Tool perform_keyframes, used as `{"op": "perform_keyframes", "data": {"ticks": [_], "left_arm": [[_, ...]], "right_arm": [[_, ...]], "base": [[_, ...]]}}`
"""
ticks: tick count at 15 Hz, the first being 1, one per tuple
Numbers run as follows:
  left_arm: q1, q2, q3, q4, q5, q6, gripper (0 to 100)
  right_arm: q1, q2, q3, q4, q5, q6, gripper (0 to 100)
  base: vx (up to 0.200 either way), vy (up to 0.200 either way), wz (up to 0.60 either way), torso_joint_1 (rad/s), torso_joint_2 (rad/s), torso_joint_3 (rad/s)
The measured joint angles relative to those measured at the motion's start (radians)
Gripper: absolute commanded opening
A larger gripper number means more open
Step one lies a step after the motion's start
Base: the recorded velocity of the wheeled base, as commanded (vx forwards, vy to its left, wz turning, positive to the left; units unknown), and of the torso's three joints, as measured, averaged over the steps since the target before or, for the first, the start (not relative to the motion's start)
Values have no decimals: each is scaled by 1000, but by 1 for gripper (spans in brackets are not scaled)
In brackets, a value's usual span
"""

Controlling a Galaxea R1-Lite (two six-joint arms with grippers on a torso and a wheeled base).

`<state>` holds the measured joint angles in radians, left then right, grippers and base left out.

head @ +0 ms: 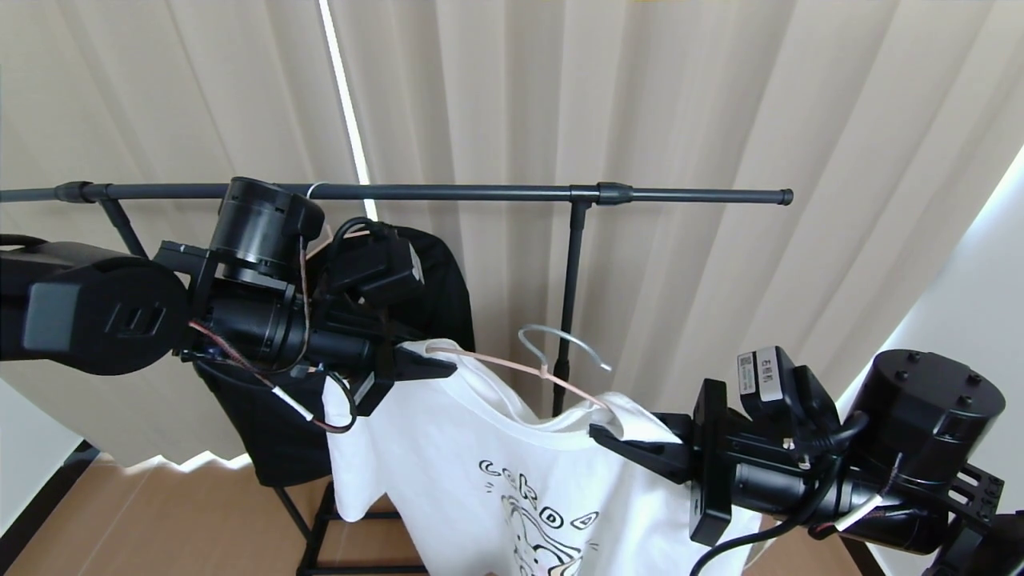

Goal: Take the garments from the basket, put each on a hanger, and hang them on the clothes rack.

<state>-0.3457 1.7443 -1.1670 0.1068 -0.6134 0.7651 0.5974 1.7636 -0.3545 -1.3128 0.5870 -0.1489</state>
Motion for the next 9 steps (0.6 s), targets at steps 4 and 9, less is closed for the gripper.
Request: {"op": "perform_keyframes", "data": {"ticks": [4,9], "left_arm": [[-3,-5,1,-27,3,-18,0],[-2,-13,24,-108,21,-84,0]], "right_arm": [[-4,1,1,-1,1,-1,100],[-79,-11,-9,-4,3,-3,100]], "base": [[0,0,0,0,0,0],[0,0,0,0,0,0]]}}
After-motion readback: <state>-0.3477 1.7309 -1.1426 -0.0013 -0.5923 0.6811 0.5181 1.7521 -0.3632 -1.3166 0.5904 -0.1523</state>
